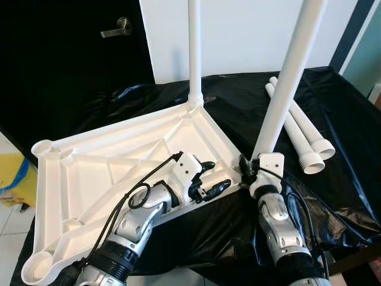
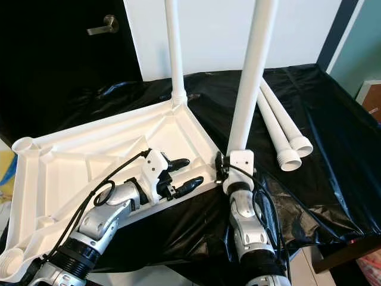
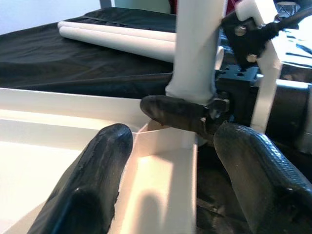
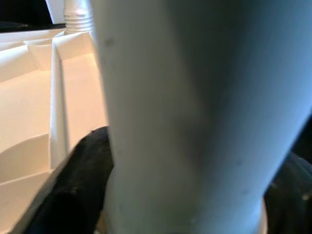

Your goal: Building children table

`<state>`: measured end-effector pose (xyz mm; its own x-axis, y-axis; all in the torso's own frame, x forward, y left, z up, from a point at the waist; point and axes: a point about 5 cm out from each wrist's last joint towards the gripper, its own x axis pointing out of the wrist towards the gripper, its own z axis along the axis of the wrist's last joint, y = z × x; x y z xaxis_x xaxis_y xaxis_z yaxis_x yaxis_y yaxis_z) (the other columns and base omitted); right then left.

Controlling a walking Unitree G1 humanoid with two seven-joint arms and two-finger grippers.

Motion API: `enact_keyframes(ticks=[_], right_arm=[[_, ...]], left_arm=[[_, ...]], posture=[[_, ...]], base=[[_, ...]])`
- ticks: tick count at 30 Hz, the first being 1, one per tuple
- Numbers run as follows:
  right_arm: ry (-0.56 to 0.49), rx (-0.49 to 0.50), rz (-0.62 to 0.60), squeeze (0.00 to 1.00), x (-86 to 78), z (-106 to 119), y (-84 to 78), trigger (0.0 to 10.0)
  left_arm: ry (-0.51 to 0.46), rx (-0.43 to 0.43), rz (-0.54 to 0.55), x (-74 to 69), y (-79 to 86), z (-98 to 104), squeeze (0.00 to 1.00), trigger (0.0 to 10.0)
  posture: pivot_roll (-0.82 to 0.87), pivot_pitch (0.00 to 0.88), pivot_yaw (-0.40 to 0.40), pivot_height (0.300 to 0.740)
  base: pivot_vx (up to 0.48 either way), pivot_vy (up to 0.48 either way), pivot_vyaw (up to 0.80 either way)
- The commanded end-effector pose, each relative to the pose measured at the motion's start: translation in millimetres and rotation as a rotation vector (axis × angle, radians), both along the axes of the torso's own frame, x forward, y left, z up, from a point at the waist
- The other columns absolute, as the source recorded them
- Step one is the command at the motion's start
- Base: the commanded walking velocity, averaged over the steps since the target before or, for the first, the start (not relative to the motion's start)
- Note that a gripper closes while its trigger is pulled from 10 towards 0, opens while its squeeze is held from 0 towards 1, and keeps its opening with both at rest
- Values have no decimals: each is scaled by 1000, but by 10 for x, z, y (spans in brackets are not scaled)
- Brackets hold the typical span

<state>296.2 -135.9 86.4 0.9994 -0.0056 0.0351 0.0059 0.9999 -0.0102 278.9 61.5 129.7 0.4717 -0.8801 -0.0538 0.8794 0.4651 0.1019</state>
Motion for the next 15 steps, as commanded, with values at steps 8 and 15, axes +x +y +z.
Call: enact_keyframes(ticks=[8, 15], right_arm=[[-28, 0, 146, 0, -40, 46, -62, 10000], [-81, -43, 363, 0, 3, 204, -234, 10000]], left_arm=[[-2, -16, -5, 13, -8, 42, 0, 10000], [-2, -10, -12, 16, 1, 44, 0, 10000]], posture=[[-147, 0, 14, 740], [-147, 0, 16, 740]], base=[[0, 0, 0], [0, 0, 0]])
